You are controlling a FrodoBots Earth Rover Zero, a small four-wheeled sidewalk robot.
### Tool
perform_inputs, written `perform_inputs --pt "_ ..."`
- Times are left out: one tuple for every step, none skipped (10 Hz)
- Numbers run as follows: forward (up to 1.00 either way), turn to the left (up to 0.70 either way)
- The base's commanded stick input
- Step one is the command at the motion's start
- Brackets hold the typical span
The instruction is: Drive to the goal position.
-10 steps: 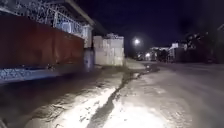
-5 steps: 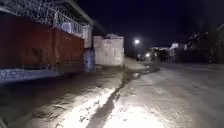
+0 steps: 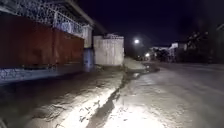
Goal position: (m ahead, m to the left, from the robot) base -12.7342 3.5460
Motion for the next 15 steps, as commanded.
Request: perform_inputs --pt "0.70 -0.35" --pt "0.70 -0.35" --pt "0.70 -0.35" --pt "0.70 -0.35" --pt "0.70 -0.35" --pt "0.70 -0.35" --pt "0.70 -0.35" --pt "0.70 -0.35" --pt "0.70 -0.35" --pt "0.70 -0.35" --pt "0.70 -0.35" --pt "0.70 -0.35" --pt "0.70 -0.35" --pt "0.70 -0.35" --pt "0.70 -0.35"
